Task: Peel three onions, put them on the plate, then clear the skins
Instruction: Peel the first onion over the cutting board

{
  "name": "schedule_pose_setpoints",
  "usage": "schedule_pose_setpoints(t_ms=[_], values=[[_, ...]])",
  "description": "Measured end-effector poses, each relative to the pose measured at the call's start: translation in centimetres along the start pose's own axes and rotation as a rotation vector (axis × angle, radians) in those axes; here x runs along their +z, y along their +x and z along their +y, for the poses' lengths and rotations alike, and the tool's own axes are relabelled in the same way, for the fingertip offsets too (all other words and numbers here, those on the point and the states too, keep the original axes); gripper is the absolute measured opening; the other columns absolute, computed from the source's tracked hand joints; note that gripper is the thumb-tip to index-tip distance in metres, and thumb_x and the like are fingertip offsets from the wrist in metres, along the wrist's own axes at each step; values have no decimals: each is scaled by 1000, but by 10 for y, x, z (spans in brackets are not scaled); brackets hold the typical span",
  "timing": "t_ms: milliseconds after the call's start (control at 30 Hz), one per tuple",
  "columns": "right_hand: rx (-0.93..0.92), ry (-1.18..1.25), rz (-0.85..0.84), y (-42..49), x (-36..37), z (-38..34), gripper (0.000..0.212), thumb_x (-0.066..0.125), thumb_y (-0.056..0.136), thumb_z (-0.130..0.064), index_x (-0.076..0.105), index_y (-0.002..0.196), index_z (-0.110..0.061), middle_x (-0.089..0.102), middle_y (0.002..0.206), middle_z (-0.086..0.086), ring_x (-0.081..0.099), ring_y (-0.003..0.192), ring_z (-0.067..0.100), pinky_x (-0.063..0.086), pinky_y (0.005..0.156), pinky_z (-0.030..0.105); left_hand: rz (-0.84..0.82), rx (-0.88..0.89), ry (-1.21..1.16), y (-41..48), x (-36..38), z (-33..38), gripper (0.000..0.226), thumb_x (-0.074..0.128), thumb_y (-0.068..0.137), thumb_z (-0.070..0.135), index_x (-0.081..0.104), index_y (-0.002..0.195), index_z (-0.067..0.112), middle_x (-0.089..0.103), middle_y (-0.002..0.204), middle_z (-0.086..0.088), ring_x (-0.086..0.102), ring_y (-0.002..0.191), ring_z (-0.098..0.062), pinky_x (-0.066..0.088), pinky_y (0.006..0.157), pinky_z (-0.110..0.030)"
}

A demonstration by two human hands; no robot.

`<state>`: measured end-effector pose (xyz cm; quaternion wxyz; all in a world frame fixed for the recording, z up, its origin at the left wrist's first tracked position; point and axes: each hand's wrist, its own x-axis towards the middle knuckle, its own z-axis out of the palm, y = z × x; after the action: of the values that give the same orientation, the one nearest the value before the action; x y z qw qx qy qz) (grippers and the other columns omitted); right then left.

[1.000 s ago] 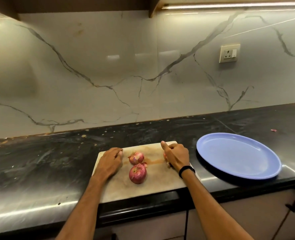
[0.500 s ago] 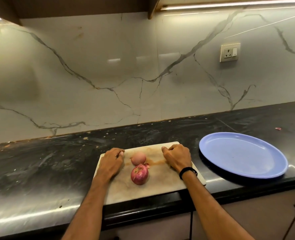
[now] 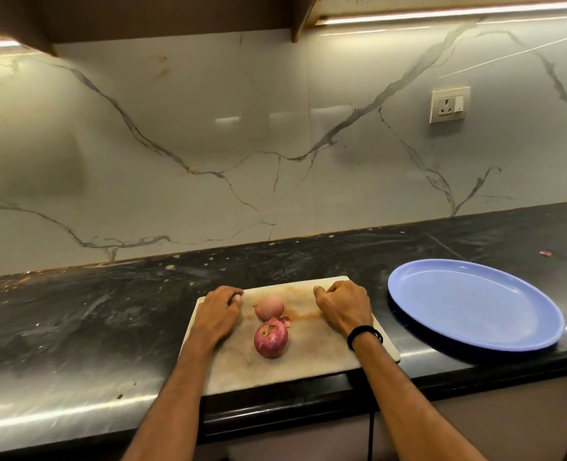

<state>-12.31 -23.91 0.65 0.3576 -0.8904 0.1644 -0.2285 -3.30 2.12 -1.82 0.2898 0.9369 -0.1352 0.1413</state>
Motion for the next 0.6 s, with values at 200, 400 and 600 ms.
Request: schedule_pose_setpoints(t_ms=[200, 400, 600], values=[[-7, 3, -7, 1, -1, -1, 42, 59, 86, -43, 67, 66, -7, 66, 65, 5, 54, 55, 12, 31, 48, 20, 23, -3, 2, 2, 2, 1, 25, 51, 102, 24, 68, 120, 21, 66, 123, 0, 58, 109, -14, 47, 101, -37], [-51, -28, 31, 1, 1, -2, 43, 60, 86, -43, 65, 60, -9, 63, 59, 1, 51, 51, 10, 29, 48, 18, 30, 29, 36, 3, 4, 1, 27, 53, 101, 24, 66, 123, 21, 64, 127, 0, 57, 114, -17, 46, 103, -38], [-110, -124, 102, 0, 5, 4, 48, 56, 77, -54, 60, 54, -12, 57, 52, -4, 57, 60, 21, 46, 61, 30, 6, 124, 111, 1, 9, -7, 34, 55, 99, 19, 64, 131, 11, 63, 136, -8, 58, 124, -26, 42, 110, -39]])
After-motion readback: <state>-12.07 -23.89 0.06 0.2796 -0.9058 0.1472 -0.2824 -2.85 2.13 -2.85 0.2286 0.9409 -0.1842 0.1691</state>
